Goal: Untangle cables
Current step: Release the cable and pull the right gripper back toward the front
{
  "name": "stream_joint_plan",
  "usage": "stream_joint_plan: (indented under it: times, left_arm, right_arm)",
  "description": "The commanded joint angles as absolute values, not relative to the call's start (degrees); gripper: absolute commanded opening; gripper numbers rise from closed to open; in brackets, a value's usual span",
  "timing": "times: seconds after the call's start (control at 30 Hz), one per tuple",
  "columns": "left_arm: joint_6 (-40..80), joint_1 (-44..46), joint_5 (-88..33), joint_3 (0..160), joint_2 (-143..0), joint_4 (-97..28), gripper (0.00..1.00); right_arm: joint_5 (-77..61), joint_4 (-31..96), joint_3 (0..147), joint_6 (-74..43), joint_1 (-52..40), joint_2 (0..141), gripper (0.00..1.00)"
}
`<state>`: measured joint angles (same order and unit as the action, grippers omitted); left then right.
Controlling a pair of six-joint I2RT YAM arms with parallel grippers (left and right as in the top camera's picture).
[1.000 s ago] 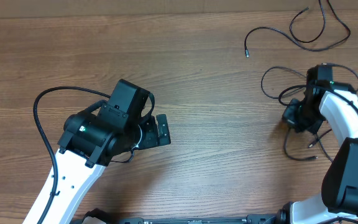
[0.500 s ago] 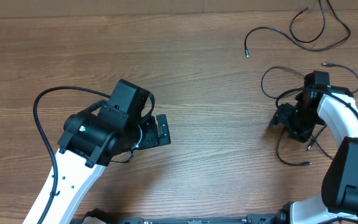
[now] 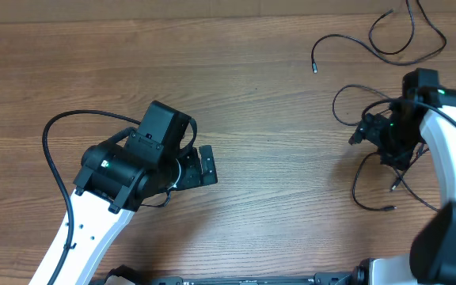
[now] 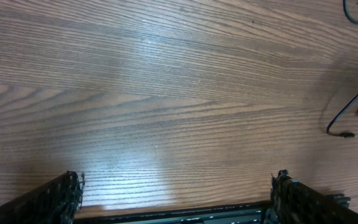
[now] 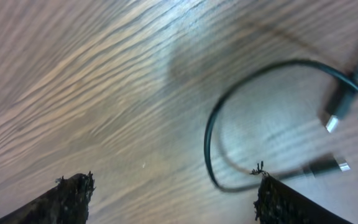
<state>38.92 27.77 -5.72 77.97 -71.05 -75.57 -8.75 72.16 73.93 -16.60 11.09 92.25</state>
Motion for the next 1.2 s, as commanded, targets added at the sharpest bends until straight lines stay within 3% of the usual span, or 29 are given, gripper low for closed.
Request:
stream_joint_plan:
  times: [0.0, 0.53, 0.83, 0.87, 0.9, 1.17]
  left_arm:
    - [39.44, 28.05, -5.1, 77.71, -71.24, -75.57, 1.0]
    - [39.44, 28.05, -5.1, 77.73, -71.24, -75.57, 0.99]
    - [39.44, 28.05, -5.1, 77.71, -71.24, -75.57, 1.0]
    - [39.44, 28.05, -5.1, 77.71, -71.24, -75.57, 1.0]
    - [39.44, 28.05, -5.1, 77.73, -71.24, -75.57, 1.0]
    - [39.44, 28.05, -5.1, 77.71, -71.24, -75.57, 1.0]
  right_arm:
    - [-9.15, 73.52, 75.61, -18.33, 10.24, 84.71, 0.85]
    - [-9.04, 73.82, 70.26, -18.65, -7.92, 55.51, 0.84]
    - [-6.09, 70.78, 62.06, -18.24, -9.41, 42.72, 0.85]
    - [-6.09, 70.52, 61.63, -18.24, -9.41, 42.17, 0.85]
    - [-6.09, 70.24, 61.43, -18.2, -9.41, 41.91, 1.0]
    - [-6.09, 69.93, 61.45, -18.2, -9.41, 42.28, 1.0]
